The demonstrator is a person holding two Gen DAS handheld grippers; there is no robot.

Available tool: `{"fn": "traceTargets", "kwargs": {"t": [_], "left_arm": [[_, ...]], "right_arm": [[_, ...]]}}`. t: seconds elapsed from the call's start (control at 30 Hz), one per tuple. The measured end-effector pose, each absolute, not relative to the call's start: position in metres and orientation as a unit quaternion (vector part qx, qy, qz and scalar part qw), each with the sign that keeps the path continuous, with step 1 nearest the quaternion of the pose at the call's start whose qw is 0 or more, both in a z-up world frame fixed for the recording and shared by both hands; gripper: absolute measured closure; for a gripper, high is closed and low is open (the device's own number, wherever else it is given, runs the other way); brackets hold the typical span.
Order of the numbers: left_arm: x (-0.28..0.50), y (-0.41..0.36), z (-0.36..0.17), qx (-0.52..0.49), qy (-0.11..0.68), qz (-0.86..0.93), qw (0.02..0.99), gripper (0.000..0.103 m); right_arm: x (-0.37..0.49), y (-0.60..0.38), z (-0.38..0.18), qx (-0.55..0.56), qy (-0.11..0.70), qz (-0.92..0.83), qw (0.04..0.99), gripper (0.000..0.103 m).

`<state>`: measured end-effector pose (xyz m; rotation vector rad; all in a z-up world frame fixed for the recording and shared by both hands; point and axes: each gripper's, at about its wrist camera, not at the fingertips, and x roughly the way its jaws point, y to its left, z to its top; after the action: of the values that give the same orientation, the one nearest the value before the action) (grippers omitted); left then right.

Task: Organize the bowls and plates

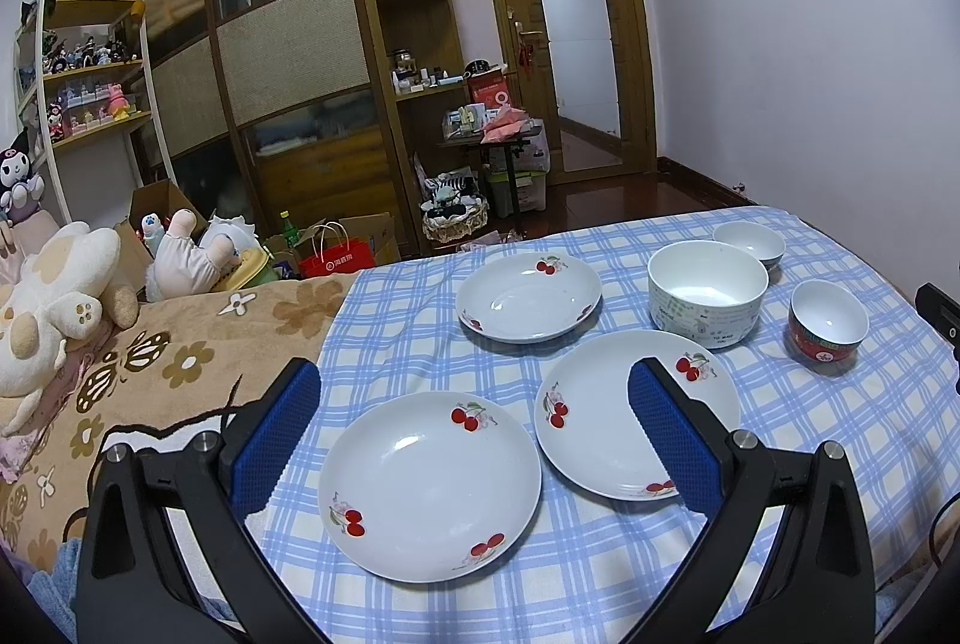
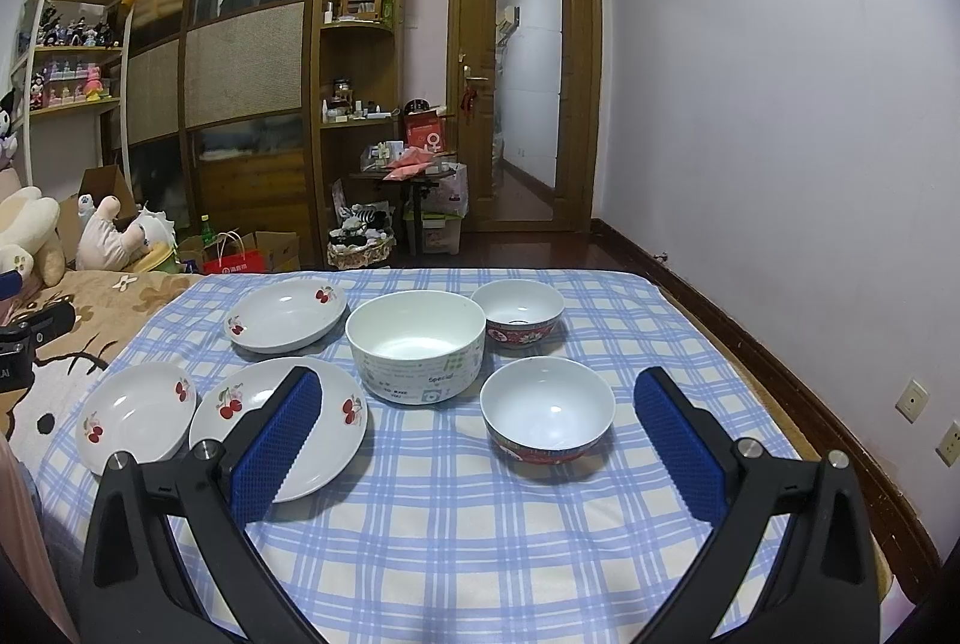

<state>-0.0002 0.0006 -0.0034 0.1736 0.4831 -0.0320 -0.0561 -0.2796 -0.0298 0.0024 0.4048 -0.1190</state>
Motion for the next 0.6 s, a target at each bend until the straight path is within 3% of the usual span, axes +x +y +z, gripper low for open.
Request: {"fn": "traceTargets", "kwargs": {"t": [0.6], "left_arm": [[-0.0002, 0.0000, -0.0046, 0.087, 0.240, -0.017, 0.967, 0.002]], "right_arm": [[-0.0563, -0.2806, -0.0302, 0.000, 0.199, -0.060, 0.978, 0.000]]}}
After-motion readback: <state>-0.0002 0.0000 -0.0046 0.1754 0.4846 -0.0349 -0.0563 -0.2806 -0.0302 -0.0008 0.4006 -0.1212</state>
